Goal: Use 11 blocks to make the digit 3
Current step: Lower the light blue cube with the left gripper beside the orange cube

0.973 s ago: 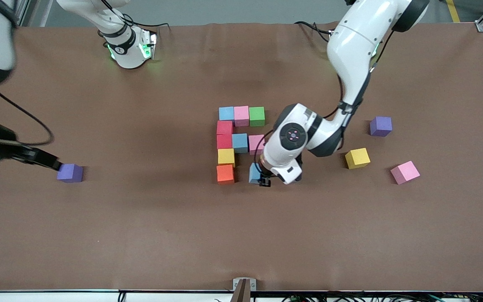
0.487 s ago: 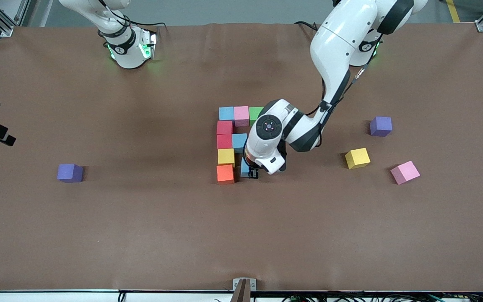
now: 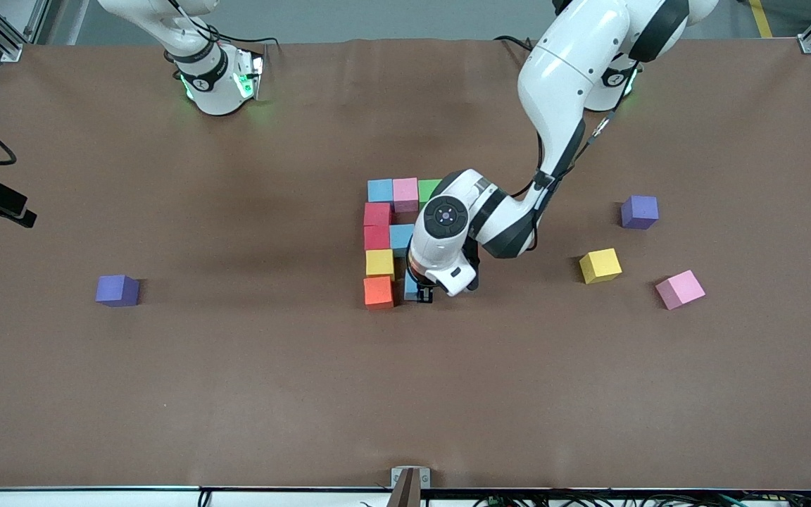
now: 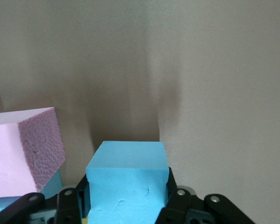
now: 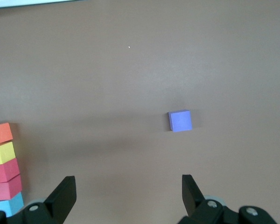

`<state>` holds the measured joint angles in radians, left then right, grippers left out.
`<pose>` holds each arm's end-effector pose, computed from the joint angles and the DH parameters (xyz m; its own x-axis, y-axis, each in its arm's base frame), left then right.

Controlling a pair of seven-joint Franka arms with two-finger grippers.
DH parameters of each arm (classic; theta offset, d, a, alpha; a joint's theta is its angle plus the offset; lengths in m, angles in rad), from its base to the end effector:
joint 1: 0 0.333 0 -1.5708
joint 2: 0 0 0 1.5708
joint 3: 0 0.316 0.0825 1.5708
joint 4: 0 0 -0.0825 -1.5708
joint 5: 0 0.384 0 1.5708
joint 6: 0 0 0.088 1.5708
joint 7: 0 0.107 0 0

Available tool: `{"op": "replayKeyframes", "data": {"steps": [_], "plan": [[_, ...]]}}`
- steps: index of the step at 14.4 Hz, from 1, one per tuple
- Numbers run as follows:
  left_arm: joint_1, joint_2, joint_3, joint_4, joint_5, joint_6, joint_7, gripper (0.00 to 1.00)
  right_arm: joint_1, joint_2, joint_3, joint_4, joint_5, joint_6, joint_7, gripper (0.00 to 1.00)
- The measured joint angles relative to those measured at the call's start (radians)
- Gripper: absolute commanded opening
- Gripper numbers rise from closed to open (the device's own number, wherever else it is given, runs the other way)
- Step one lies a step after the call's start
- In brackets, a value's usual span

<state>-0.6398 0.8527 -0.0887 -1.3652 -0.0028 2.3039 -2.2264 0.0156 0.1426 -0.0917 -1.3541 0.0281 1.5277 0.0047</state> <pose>0.5659 -0.4853 0.2158 0.0392 0.9934 -0.1080 0.9990 -0.0364 0.0273 0.5934 -0.0376 0.6409 0.9964 -0.0781 0.0315 -0.0777 -0.9969 -0.0152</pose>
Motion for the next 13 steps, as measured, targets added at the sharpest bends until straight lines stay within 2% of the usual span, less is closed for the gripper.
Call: {"op": "replayKeyframes", "data": {"steps": [5, 13], "plan": [[-0.003, 0.043, 0.015, 0.059, 0.0, -0.004, -0.034, 0.15, 0.0, -0.101, -0.002, -0.18, -0.003, 0.138, -0.012, 1.0], [-0.018, 0.071, 0.015, 0.111, 0.0, -0.007, -0.056, 0.15, 0.001, -0.135, -0.006, -0.194, -0.003, 0.132, -0.014, 1.0]]}}
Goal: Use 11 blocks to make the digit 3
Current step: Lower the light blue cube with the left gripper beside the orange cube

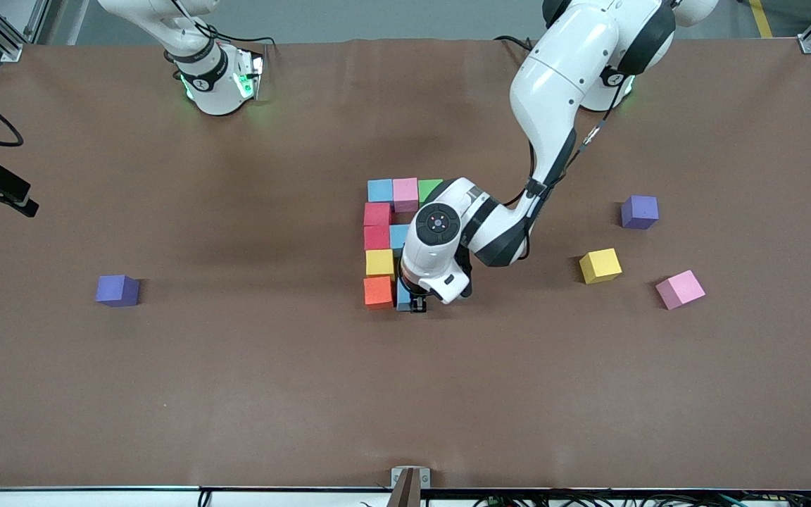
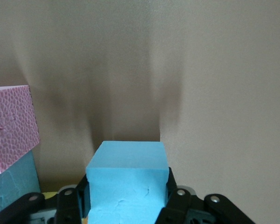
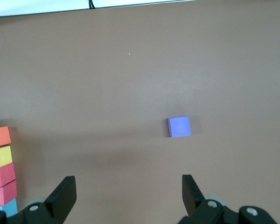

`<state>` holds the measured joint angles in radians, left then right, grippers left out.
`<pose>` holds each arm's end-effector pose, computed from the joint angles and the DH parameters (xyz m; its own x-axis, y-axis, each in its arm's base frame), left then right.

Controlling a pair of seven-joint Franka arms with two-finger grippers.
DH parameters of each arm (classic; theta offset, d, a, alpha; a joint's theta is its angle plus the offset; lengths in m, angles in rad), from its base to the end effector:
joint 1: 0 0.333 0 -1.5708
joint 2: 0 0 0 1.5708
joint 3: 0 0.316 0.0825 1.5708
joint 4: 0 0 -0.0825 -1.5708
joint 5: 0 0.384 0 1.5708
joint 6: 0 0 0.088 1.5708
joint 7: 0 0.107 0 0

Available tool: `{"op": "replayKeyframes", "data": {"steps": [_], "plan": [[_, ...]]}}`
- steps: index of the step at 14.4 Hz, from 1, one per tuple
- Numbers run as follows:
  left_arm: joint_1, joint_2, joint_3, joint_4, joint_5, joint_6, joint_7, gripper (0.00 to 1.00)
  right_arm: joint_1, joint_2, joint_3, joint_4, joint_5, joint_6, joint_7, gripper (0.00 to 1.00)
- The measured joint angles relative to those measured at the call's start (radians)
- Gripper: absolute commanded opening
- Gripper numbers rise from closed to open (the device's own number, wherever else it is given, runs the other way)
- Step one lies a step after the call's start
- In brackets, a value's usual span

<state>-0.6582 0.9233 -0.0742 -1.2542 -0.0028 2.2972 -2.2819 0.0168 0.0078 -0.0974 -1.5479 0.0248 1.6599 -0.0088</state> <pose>0.5787 -0.4998 0.2121 -0.0101 0.9921 -0.1251 0.9986 0.0166 0.0511 0.5647 -0.0429 0.6394 0.9918 -0.0734 0.1042 -0.0714 -0.9972 -0.0231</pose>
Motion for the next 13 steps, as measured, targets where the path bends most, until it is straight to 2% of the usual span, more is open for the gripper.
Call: {"op": "replayKeyframes", "data": {"steps": [5, 7, 8, 9, 10, 11, 13], "plan": [[-0.006, 0.018, 0.0, 0.014, 0.0, 0.0, 0.0, 0.16, -0.008, -0.002, 0.001, 0.001, 0.0, 0.004, -0.001, 1.0], [-0.008, 0.022, 0.002, 0.019, 0.0, -0.003, 0.0, 0.23, -0.046, -0.002, 0.035, 0.001, 0.0, 0.004, -0.003, 1.0], [-0.008, 0.022, 0.002, 0.021, 0.0, -0.004, 0.0, 0.34, -0.067, -0.002, 0.064, 0.001, 0.0, 0.004, -0.004, 1.0], [-0.008, 0.022, 0.002, 0.021, 0.0, -0.004, 0.0, 0.51, -0.076, -0.002, 0.083, 0.001, 0.0, 0.004, -0.004, 1.0], [-0.008, 0.022, 0.002, 0.021, 0.001, -0.004, 0.0, 0.89, -0.078, -0.002, 0.093, 0.001, 0.0, 0.004, -0.003, 1.0], [-0.01, 0.022, 0.002, 0.021, 0.005, -0.004, 0.0, 1.0, -0.079, -0.002, 0.095, 0.001, 0.0, 0.004, -0.003, 1.0], [-0.016, 0.023, 0.002, 0.021, 0.034, -0.016, 0.011, 1.0, -0.082, -0.002, 0.095, 0.002, 0.0, 0.004, -0.003, 1.0]]}}
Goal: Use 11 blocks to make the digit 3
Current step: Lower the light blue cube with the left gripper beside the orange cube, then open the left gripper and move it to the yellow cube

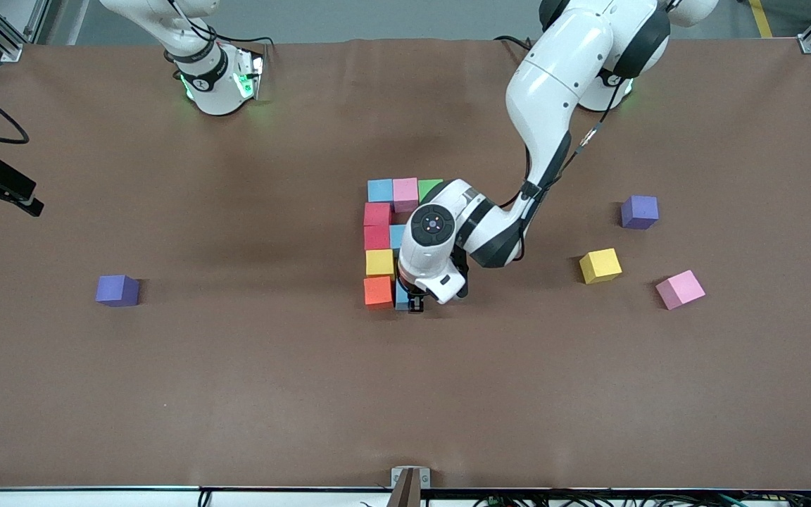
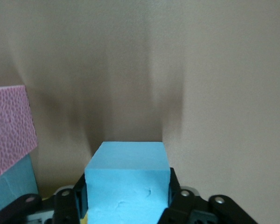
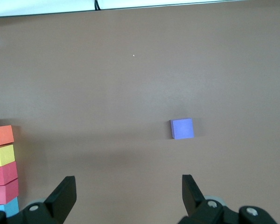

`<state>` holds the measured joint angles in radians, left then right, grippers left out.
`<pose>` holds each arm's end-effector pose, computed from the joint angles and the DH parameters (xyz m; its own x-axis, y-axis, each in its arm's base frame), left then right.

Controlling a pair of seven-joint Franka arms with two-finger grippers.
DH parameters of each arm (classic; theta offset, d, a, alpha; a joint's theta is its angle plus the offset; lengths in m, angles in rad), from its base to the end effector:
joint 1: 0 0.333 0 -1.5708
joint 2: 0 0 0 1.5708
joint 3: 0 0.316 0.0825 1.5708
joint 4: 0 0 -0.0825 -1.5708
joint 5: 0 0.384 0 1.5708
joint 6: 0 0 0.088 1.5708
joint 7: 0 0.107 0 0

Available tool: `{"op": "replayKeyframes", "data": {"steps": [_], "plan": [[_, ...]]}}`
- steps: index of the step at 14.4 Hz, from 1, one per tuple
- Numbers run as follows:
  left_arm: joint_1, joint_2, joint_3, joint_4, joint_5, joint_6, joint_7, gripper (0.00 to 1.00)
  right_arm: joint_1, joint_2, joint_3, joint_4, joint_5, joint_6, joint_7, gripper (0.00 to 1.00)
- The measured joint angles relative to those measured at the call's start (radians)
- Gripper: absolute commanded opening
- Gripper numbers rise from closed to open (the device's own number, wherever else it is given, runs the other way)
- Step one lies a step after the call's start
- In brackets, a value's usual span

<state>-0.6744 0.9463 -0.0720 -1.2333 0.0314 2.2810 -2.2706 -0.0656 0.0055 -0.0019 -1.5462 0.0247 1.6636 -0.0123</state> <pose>0.5726 -0.5078 0.2025 0.0355 0.9952 -0.0914 0.9979 -0.0303 0.0580 0.5649 -0.0357 0.6419 0.9921 -0.0570 0.1119 -0.0548 -0.9982 -0.0233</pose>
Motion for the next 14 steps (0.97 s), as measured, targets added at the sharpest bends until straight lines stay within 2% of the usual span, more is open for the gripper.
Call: {"op": "replayKeyframes", "data": {"steps": [6, 11, 14], "plan": [[-0.011, -0.035, 0.0, 0.036, 0.029, -0.093, 0.093, 1.0, -0.003, 0.0, 0.006, 0.0, 0.0, -0.001, 0.0, 1.0], [0.022, -0.193, 0.008, 0.027, 0.034, -0.245, 0.348, 1.0, -0.003, 0.0, 0.012, 0.0, 0.0, -0.025, 0.0, 1.0], [0.116, -0.303, 0.011, -0.065, 0.035, -0.292, 0.6, 0.99, -0.003, 0.0, 0.013, 0.007, 0.0, -0.024, 0.0, 1.0]]}}
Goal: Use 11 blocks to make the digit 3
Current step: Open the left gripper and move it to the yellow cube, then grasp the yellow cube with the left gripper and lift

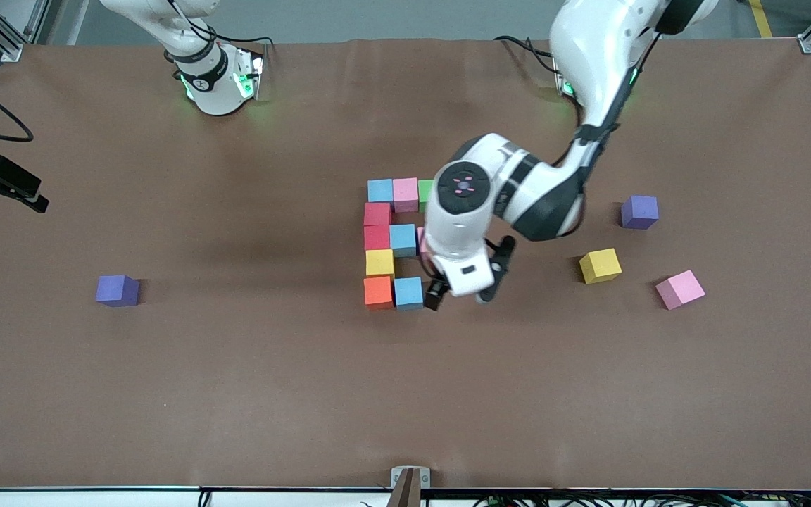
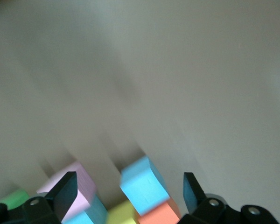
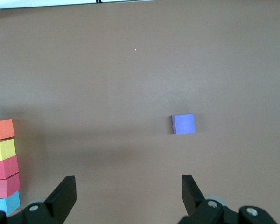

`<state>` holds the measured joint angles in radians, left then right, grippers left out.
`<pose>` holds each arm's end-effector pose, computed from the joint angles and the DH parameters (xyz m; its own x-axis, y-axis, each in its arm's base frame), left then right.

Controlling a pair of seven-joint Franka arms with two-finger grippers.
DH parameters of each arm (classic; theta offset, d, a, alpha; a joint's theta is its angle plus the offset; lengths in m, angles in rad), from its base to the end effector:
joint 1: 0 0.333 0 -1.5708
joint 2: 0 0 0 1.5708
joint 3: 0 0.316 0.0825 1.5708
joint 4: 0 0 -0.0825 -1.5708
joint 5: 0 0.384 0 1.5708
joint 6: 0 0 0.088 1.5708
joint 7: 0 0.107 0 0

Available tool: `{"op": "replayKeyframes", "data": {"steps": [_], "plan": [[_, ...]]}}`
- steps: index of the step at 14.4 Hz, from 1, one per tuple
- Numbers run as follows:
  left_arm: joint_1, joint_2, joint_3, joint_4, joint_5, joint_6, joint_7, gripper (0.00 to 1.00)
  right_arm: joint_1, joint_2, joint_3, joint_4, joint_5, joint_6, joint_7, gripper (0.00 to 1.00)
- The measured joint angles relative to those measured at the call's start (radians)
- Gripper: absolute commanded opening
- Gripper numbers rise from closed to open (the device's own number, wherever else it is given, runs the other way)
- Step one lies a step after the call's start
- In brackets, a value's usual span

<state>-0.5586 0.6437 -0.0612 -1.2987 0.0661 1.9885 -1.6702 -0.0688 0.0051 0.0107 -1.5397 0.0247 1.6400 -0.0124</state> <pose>0.6076 -0.4158 0.3715 0.5073 0.8615 0.0201 0.8601 -0.5077 0.0493 0.5628 -0.0303 0.6429 0.9943 -0.0471 0.0953 -0.0451 -0.9987 -0.0236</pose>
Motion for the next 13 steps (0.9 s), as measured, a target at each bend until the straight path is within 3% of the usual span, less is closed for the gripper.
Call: {"op": "replayKeyframes", "data": {"steps": [6, 13], "plan": [[0.227, -0.17, 0.002, -0.309, 0.001, 0.061, 0.418, 0.99, 0.0, -0.001, 0.002, 0.011, 0.0, 0.0, 0.0, 1.0], [0.456, -0.306, 0.001, -0.754, 0.001, 0.369, 1.001, 0.99, 0.0, -0.001, 0.009, 0.011, 0.0, -0.004, 0.0, 1.0]]}}
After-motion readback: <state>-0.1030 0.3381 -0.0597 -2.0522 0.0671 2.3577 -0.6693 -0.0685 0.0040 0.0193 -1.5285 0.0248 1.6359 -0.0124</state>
